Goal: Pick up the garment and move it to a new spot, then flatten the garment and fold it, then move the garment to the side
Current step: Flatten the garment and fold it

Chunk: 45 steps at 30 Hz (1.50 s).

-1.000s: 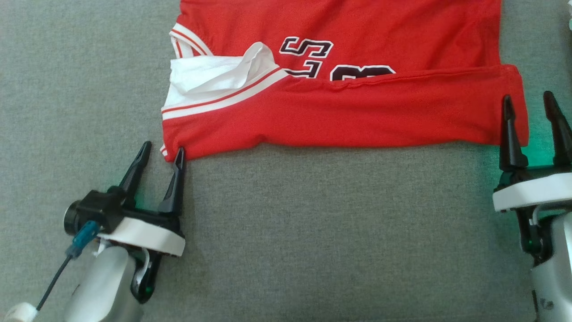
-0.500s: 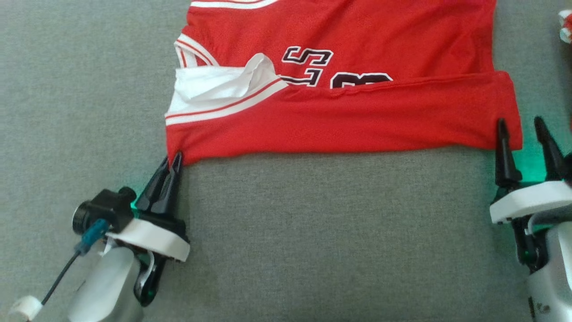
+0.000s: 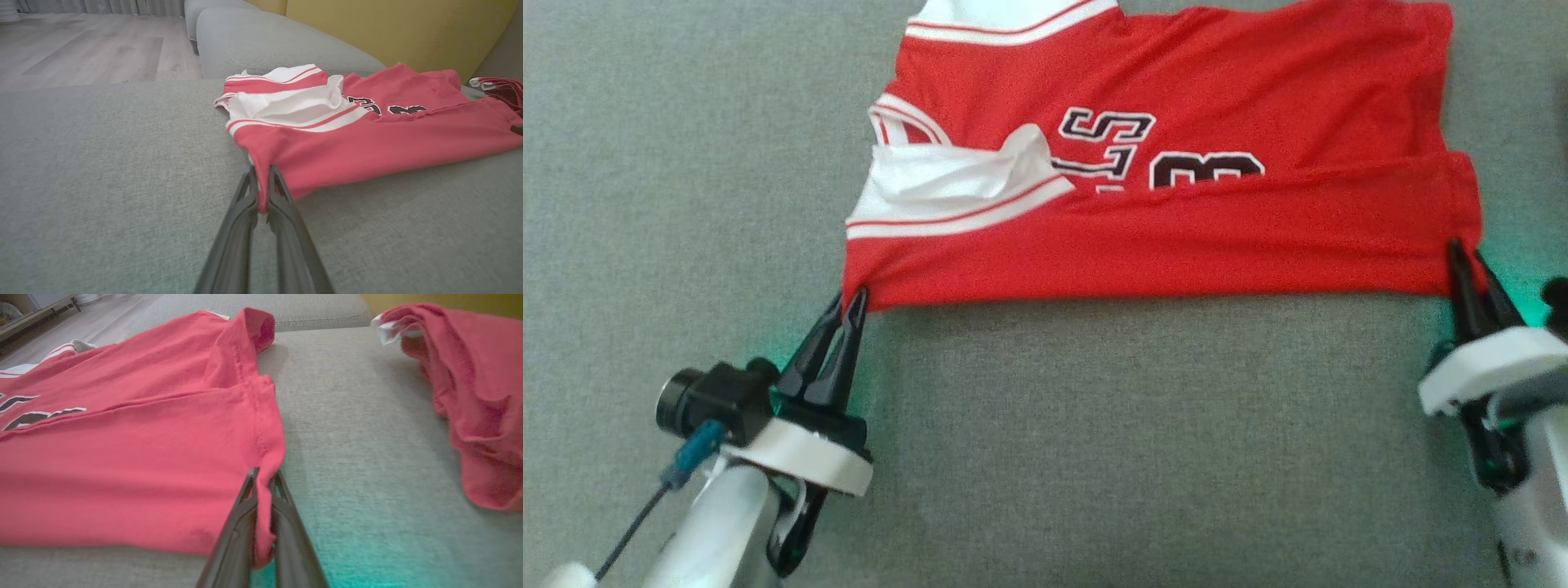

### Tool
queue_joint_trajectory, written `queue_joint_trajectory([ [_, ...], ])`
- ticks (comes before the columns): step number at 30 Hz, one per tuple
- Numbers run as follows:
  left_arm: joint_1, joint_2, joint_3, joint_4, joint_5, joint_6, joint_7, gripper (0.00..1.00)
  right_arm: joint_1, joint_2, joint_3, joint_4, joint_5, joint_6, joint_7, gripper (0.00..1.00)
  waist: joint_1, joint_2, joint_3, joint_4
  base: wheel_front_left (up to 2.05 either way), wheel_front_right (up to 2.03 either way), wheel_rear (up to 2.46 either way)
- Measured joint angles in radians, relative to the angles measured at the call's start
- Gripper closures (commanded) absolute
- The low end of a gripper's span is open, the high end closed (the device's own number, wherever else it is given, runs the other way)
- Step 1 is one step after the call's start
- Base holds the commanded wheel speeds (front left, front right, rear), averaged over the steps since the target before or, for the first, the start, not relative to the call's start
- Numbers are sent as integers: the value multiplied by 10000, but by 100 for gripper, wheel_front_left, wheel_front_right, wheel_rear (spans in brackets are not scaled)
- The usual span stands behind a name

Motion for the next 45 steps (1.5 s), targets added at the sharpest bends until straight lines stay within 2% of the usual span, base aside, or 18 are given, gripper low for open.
queue_joint_trajectory([
  [7, 1228, 188, 102, -945, 456, -4, 0, 100, 1708, -495, -230, -1289, 244, 0, 349, 100, -1, 0, -325, -23, 0, 0, 0],
  [16, 2872, 510, -35, -1417, 552, -6, 29, 100, 4088, -451, -650, -3352, 437, 0, 1312, 100, -2, 0, -688, -212, 0, 0, 0],
  [17, 2940, 510, -58, -1432, 548, -6, 29, 100, 4228, -414, -715, -3444, 437, 0, 1388, 32, -1, 0, -719, -203, 0, 0, 0],
  [18, 2952, 508, -61, -1434, 548, -6, 29, 67, 4306, -334, -779, -3534, 437, 0, 1430, 0, -1, 0, -756, -194, 0, 0, 0],
  [19, 2937, 510, -61, -1442, 548, -6, 29, 0, 4361, -232, -838, -3618, 433, 0, 1440, 0, -2, 0, -800, -185, 0, 0, 0],
  [26, 2728, 702, -65, -1854, 583, 0, 29, 0, 4361, -71, -1014, -4272, 414, 0, 1360, 0, -2, 0, -951, -161, 0, 0, 0],
  [29, 1873, 1200, -267, -2330, 654, 0, 173, 0, 4288, -73, -1081, -4529, 370, 0, 1220, 0, -2, 0, -770, -180, 0, 0, 0],
  [32, 189, 1935, -606, -2801, 600, 0, 593, 0, 4018, -65, -989, -4656, 196, 0, 1200, 0, 0, 0, -485, -234, 0, 0, 0],
  [36, -2509, 2897, -1415, -3212, -422, 0, 1547, 0, 3329, 84, -560, -4920, 21, 0, 1218, 0, 1, 0, -14, -443, 0, 0, 0],
  [41, -5326, 4086, -3133, -3177, -2692, 0, 3342, 0, 2579, 222, -219, -4957, -169, 0, 1260, 0, 2, 0, 559, -1013, 0, 0, 0],
  [43, -6224, 4435, -3674, -2920, -3496, 0, 4102, 0, 2348, 378, -104, -4955, -355, 0, 1241, 0, 3, 0, 755, -1313, 0, 0, 0],
  [44, -6224, 4435, -3674, -2920, -3496, 0, 4102, 0, 2348, 378, -104, -4955, -355, 0, 1241, 0, 3, 0, 755, -1313, 0, 0, 0],
  [45, -6601, 4546, -3848, -2706, -3977, 0, 4512, 0, 2252, 502, -58, -4951, -405, 0, 1198, 0, 2, 0, 843, -1468, 0, 0, 0],
])
